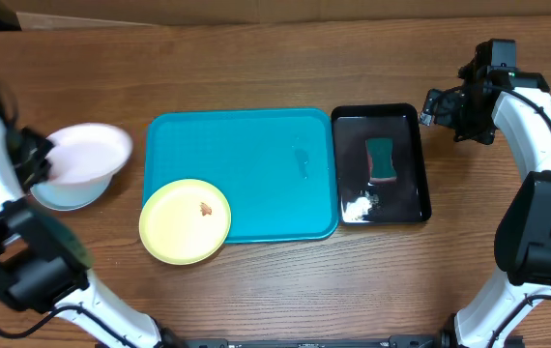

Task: Clean dirty plates on tray and stack at the side
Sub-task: 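Place the white plate onto the light-blue plate left of the tray, then move the left gripper to the yellow plate rim and grip it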

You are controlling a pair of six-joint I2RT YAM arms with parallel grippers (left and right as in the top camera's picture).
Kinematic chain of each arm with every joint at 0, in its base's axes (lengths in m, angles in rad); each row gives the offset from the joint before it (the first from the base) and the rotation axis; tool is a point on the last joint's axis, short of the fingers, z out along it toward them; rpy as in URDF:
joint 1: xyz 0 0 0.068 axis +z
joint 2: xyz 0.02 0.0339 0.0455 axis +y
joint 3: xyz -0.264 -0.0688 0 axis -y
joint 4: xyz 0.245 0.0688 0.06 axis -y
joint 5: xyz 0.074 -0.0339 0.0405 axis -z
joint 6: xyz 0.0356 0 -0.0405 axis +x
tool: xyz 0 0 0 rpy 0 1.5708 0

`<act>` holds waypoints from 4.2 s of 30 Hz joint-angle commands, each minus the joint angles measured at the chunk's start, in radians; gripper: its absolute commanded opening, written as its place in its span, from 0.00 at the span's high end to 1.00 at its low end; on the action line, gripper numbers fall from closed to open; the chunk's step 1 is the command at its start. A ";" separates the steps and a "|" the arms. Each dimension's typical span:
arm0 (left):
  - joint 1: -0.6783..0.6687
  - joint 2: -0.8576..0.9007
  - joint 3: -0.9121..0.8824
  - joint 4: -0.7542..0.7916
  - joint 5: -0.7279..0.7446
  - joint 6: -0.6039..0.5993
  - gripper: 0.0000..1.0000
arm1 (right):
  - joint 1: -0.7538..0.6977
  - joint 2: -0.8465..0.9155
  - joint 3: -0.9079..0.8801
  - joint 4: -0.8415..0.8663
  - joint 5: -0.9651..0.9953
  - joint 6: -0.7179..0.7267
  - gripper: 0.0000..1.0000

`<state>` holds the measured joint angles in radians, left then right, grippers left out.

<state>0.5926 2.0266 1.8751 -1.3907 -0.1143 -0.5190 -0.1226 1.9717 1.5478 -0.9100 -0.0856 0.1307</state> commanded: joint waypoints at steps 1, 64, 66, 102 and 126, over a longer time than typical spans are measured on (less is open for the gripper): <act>0.092 0.006 -0.030 0.016 0.003 -0.013 0.96 | 0.003 -0.027 0.011 0.004 0.006 0.003 0.00; -0.609 -0.579 -0.605 -0.144 0.000 -0.048 0.68 | 0.003 -0.027 0.011 0.004 0.006 0.003 0.00; -0.603 -0.579 -0.682 -0.101 -0.026 -0.076 0.64 | 0.003 -0.027 0.011 0.004 0.006 0.003 0.00; -0.344 -0.578 -0.984 0.313 0.019 -0.060 0.64 | 0.003 -0.027 0.011 0.004 0.006 0.003 0.00; -0.344 -0.577 -1.056 0.384 0.037 -0.061 0.82 | 0.003 -0.027 0.011 0.004 0.006 0.003 0.00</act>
<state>0.2447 1.4624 0.8268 -1.0054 -0.0856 -0.5922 -0.1226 1.9717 1.5478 -0.9096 -0.0856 0.1303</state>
